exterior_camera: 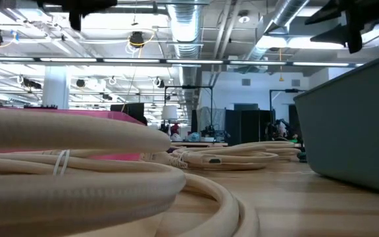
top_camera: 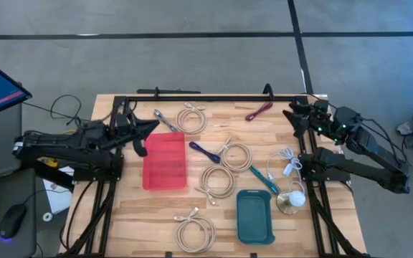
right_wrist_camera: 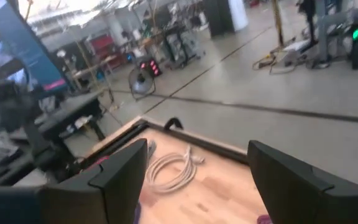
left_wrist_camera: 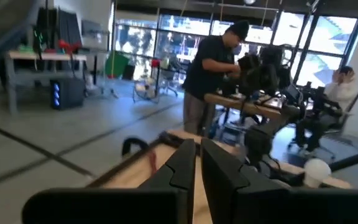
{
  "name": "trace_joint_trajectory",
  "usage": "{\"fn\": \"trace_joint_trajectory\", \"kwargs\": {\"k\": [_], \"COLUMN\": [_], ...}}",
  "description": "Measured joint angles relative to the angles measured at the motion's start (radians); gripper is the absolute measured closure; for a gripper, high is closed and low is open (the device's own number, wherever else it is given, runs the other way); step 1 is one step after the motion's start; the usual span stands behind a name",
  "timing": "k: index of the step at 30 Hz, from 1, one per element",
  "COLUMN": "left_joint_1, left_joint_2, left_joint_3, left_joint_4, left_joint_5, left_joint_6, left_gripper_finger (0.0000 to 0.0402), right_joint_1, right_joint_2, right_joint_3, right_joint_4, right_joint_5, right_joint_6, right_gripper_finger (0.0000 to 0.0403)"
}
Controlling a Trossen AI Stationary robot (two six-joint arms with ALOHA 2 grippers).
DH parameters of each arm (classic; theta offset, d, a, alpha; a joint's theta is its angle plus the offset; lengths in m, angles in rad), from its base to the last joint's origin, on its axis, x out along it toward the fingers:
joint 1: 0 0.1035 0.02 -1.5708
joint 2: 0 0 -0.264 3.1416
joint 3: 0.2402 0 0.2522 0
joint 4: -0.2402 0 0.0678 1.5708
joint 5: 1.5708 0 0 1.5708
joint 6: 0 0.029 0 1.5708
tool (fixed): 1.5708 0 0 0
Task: Pick & Place USB Port
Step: Put the red charger cable into the red bin
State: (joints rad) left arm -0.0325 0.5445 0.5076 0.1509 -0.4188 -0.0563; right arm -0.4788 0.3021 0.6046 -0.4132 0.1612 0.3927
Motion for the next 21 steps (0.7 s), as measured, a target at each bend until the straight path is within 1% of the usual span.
{"fn": "trace_joint_trajectory", "kwargs": {"k": [3,6,8,11,15,18,21], "left_joint_1": [0.000,0.000,0.000,0.000,0.000,0.000,0.000], "left_joint_2": [0.025,0.040,0.047,0.047,0.038,0.041,0.056], "left_joint_3": [0.115,0.231,0.281,0.317,0.323,0.323,0.323], "left_joint_4": [-0.139,-0.328,-0.412,-0.422,-0.430,-0.465,-0.498], "left_joint_5": [-0.007,-0.051,-0.062,-0.060,-0.061,-0.115,-0.166], "left_joint_6": [0.062,0.070,0.070,0.074,0.079,0.084,0.078], "left_gripper_finger": [0.0376,0.0376,0.0376,0.0376,0.0376,0.0376,0.0366], "right_joint_1": [0.029,0.058,0.077,0.104,0.127,0.146,0.166], "right_joint_2": [0.049,0.110,0.153,0.203,0.245,0.266,0.281], "right_joint_3": [0.034,0.083,0.118,0.167,0.222,0.260,0.285], "right_joint_4": [-0.051,-0.119,-0.170,-0.212,-0.260,-0.303,-0.337], "right_joint_5": [-0.004,-0.004,-0.004,-0.005,-0.006,-0.006,-0.006], "right_joint_6": [0.008,0.009,0.002,-0.022,-0.058,-0.059,-0.059], "right_gripper_finger": [0.0133,0.0133,0.0133,0.0133,0.0133,0.0133,0.0133]}}
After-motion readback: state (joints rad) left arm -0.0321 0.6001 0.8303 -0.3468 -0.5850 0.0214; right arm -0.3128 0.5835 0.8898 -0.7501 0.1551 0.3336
